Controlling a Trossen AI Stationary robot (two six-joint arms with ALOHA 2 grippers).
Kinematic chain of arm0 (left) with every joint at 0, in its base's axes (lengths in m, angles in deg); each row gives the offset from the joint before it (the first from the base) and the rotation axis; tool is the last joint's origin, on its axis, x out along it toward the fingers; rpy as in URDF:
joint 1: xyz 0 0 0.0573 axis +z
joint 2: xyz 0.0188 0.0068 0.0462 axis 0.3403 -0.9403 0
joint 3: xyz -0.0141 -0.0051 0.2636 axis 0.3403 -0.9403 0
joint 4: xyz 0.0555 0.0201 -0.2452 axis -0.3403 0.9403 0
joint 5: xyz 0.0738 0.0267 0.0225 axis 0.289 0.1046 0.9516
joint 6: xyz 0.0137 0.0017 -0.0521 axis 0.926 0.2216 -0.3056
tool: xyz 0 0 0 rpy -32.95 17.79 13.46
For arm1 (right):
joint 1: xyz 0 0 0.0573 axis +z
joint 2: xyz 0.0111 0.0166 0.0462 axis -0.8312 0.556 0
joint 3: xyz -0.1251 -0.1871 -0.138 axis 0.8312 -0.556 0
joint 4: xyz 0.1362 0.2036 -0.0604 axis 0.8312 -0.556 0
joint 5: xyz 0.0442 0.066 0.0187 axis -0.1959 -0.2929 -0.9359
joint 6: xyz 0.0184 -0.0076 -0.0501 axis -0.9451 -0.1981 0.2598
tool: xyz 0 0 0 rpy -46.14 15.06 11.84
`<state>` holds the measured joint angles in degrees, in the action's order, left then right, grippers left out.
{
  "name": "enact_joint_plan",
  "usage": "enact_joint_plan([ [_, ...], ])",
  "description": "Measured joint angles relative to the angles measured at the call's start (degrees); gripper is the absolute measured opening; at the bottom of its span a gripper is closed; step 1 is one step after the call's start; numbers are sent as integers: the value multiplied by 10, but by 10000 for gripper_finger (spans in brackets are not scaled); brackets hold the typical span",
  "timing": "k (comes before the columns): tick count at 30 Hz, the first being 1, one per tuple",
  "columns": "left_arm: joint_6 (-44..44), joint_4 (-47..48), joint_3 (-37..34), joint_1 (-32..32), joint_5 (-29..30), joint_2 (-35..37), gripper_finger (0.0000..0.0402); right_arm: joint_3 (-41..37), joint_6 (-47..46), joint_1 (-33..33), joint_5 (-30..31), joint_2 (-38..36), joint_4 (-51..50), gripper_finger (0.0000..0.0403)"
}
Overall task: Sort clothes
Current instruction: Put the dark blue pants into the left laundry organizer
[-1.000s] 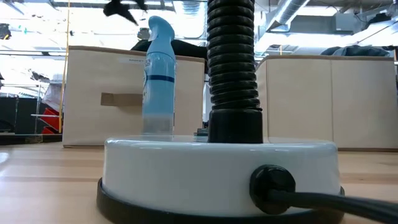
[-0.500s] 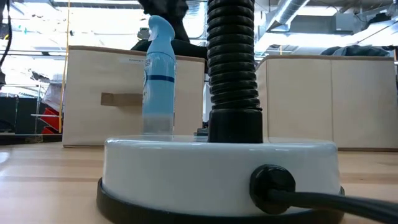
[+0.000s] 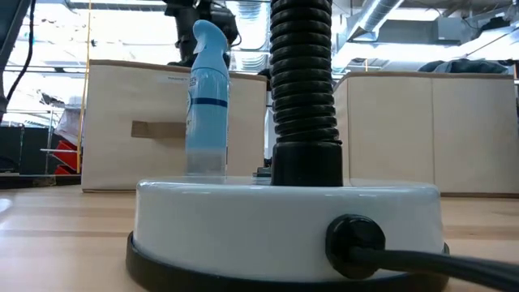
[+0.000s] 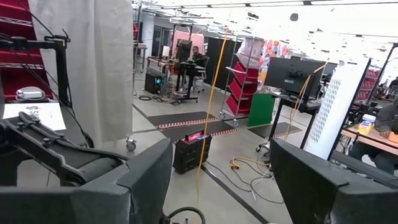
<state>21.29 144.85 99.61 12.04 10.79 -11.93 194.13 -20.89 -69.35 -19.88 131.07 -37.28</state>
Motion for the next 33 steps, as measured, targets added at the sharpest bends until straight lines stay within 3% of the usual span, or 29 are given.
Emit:
enact_joint_plan([
  [10, -16, 47, -94, 38, 14, 2, 1, 0, -9, 6, 0, -13, -25, 286],
  [21, 8, -38, -195, 45, -5, 2, 11, 0, -21, 8, 0, -34, -63, 286],
  [28, 18, -56, -189, 44, -17, 2, 82, 0, -29, 18, 0, -48, -95, 286],
  [33, 36, -67, -148, 29, -42, 56, 156, 0, -30, 19, 0, -61, -102, 286],
])
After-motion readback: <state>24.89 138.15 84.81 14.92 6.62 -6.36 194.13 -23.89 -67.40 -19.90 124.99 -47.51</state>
